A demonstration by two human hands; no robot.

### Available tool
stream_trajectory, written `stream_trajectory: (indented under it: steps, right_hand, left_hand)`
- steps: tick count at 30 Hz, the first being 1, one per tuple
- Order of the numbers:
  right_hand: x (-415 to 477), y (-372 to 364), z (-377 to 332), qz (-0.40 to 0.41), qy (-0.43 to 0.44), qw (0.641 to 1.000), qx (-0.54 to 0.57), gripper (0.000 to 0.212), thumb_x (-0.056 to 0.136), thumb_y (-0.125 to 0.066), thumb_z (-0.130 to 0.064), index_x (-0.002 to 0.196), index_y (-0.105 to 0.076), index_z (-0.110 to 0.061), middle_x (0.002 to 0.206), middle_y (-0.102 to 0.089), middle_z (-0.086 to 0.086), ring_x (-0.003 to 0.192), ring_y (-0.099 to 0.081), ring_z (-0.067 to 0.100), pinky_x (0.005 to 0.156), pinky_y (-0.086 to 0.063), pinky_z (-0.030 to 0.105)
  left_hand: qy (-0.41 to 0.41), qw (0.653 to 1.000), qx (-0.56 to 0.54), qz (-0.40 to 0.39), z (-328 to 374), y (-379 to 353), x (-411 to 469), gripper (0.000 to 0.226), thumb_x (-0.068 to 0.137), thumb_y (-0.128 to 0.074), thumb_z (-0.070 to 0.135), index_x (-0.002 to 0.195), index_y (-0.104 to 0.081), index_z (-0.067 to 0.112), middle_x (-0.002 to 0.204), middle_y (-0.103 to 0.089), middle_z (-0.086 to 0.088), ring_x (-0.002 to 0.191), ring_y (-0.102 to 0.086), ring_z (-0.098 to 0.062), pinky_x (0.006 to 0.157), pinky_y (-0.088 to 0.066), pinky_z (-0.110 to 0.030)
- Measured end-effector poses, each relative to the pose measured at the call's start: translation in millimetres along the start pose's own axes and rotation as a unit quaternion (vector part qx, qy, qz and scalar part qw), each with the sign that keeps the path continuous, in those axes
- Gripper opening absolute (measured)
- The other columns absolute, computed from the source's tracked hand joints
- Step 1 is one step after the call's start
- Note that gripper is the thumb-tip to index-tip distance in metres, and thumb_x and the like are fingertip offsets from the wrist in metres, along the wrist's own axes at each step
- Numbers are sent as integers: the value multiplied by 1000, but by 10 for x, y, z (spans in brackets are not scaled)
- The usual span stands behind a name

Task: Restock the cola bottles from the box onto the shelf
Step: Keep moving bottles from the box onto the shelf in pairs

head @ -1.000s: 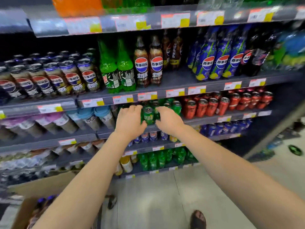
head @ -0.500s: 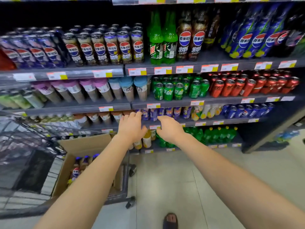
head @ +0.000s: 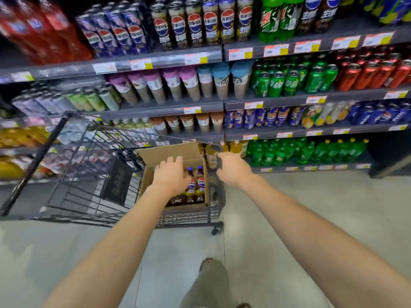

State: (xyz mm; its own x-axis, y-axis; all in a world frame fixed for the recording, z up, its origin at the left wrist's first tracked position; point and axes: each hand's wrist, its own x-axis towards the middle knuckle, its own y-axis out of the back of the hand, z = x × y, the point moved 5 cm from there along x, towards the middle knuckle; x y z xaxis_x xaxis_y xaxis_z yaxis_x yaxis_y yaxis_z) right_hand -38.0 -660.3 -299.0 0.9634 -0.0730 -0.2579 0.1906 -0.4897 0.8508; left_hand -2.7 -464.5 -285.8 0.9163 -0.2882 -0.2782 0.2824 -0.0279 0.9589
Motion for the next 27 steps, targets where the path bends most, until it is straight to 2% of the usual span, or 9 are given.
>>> stream_trajectory:
  steps: [3,6,11,15,20,23,27]
  right_hand:
    - [118,-217,-295,-8,5,1000,-2,60,92,-58,-23,150,-43,-17,149,-50,8,132,-51,31,101,-51,45]
    - [348,-488,-550,-25,4,1000,-5,58,91,-57,-25,148,-46,-22,146,-53,6,127,-55,29,95,-54,42]
    - [898,-939,-965,-64,-37,997,-3,52,93,-62,-22,144,-50,-12,141,-56,11,128,-54,32,103,-49,44]
    - [1386,-1382,-1204,-112,-81,990,-3,60,96,-62,-25,151,-42,-12,144,-55,11,127,-56,29,102,-51,40]
    - [1770,-1840,-1319,-154,-139,978,7,60,96,-60,-24,151,-41,-10,137,-60,14,122,-58,31,95,-50,35]
    - [1922,-2064,-1296,-168,-166,972,5,54,95,-62,-25,145,-48,-9,137,-61,14,122,-59,31,97,-49,34]
    - [2183,-2361,-1142,-191,-213,958,35,57,95,-65,-25,148,-46,-11,138,-59,15,123,-57,31,98,-48,33]
  left_hand:
    - [22,1000,-16,-13,-455,-113,-14,53,95,-56,46,136,-45,13,132,-53,-16,121,-54,-40,99,-49,-48]
    - [41,998,-30,-25,-909,-239,78,56,94,-56,45,140,-45,15,136,-53,-15,123,-54,-39,98,-50,-48]
    - [63,995,-52,-61,-1703,-530,440,54,96,-56,43,140,-44,15,135,-53,-15,122,-54,-39,97,-47,-47]
    - [68,992,-64,-88,-2233,-774,828,50,94,-56,44,133,-47,14,130,-56,-15,121,-55,-39,97,-47,-49]
    - [85,979,-119,-142,-2663,-1177,1197,50,96,-56,42,136,-45,13,132,-56,-16,120,-58,-38,97,-50,-49]
    - [101,968,-142,-179,-2821,-1453,1372,56,96,-58,43,141,-42,13,132,-57,-18,120,-59,-39,100,-51,-49]
    - [118,955,-172,-213,-2895,-1766,1652,61,96,-61,42,143,-39,12,133,-55,-18,121,-58,-39,102,-50,-51]
